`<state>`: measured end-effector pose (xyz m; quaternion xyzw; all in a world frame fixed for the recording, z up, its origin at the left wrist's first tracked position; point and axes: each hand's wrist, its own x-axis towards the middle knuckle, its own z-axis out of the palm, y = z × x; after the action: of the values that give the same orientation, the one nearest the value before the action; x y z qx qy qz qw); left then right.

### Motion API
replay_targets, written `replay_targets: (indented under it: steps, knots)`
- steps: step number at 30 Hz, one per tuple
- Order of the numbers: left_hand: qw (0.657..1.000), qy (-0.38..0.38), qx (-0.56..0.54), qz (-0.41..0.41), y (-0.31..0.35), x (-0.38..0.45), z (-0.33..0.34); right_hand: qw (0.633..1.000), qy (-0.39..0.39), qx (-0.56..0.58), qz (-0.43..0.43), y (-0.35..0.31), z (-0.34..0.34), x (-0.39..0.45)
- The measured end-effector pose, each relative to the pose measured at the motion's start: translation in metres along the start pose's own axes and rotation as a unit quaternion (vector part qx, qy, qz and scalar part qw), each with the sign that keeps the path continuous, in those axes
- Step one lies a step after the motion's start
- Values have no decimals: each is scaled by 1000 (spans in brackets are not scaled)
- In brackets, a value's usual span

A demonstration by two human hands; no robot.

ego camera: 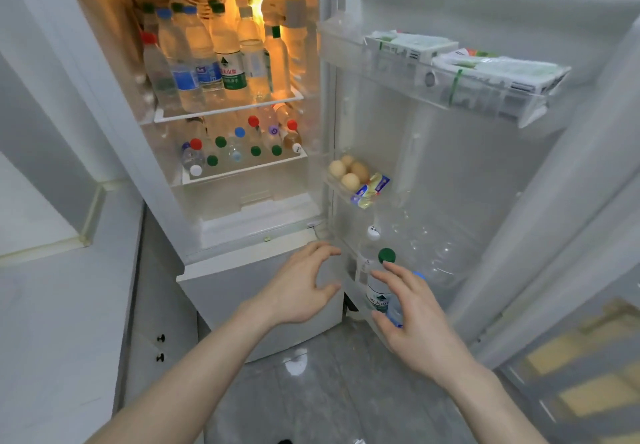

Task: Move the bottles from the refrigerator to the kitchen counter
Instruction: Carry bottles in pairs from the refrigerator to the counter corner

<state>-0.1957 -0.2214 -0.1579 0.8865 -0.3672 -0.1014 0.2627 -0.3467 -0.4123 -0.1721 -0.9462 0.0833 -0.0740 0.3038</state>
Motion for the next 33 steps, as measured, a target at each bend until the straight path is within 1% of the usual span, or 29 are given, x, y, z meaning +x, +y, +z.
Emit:
replay_targets:
  steps: [5, 9, 12, 16, 19, 22, 26, 30, 33]
  knots:
    - [998, -41, 10, 51, -16, 74, 6, 998, 12, -26, 50, -3, 8, 28]
    - [993, -62, 21, 103, -19, 115, 15, 995, -3, -52, 87, -5, 12, 45]
    - [987, -88, 28, 132, -20, 137, 23, 991, 8, -69, 114, -7, 10, 52]
    - [974, -127, 68, 174, -17, 155, 30, 984, 14, -94, 150, -8, 11, 55]
    - [968, -132, 68, 203, -22, 162, 38, 979, 4, -102, 177, -7, 6, 57]
    - [969, -118, 50, 211, -30, 165, 39, 975, -16, -115, 191, -7, 3, 62]
    - [971, -115, 40, 208, -38, 167, 32, 970, -13, -118, 213, -8, 4, 70]
    - [976, -99, 33, 192, -45, 163, 21, 961, -23, -144, 236, -6, 7, 80]
    - [981, -87, -6, 175, -52, 158, 17, 954, -26, -156, 256, -3, 10, 86]
